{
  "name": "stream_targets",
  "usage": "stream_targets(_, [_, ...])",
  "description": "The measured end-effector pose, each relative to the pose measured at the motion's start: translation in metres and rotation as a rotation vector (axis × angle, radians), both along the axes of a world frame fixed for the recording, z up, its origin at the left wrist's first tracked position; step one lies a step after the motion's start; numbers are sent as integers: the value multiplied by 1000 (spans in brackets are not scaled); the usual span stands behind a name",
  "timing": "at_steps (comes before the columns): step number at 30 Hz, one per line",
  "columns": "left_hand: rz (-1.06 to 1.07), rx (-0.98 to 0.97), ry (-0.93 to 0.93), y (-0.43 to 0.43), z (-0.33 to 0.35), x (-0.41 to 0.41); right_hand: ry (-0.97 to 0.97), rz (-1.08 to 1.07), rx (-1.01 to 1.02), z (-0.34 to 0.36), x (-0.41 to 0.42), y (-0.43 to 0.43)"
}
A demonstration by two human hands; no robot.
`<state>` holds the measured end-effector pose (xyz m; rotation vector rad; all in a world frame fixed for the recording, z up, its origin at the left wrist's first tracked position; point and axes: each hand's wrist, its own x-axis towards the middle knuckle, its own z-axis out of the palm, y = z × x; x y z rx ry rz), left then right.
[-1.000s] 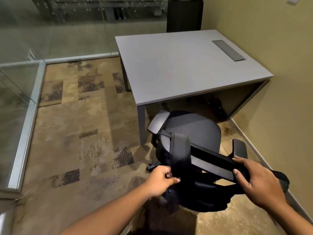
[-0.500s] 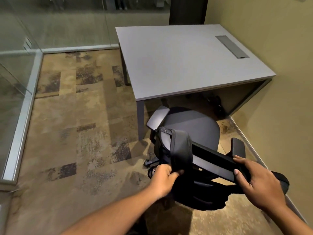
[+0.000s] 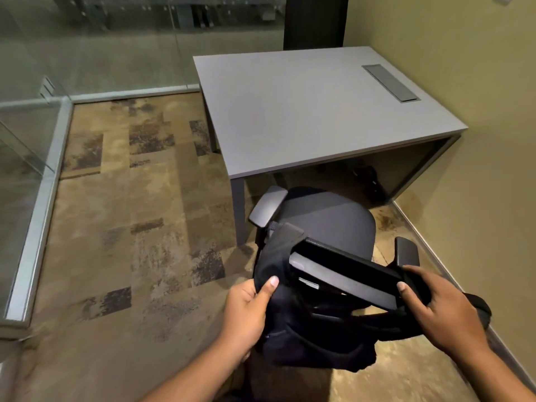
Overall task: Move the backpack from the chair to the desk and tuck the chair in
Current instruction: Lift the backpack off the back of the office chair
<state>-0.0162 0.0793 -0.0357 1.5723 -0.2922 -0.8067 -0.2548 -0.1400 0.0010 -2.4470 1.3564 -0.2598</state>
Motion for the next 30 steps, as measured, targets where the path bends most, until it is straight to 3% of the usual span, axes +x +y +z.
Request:
stream_targets(7, [135, 65, 341, 9, 0, -14, 127, -182, -59, -8, 0, -9])
stream_targets(13, [136, 10, 230, -8, 31, 15, 27, -227, -107, -13, -2, -11])
stream_targets(19, [320, -37, 196, -49, 51, 76, 4, -256, -142, -13, -9, -15])
stream_targets(25, [203, 5, 164, -42, 47, 71, 111, -173, -90, -3, -10, -19])
stream_targets(30, [81, -11, 81, -49, 55, 59, 38, -99, 83, 6, 21, -6])
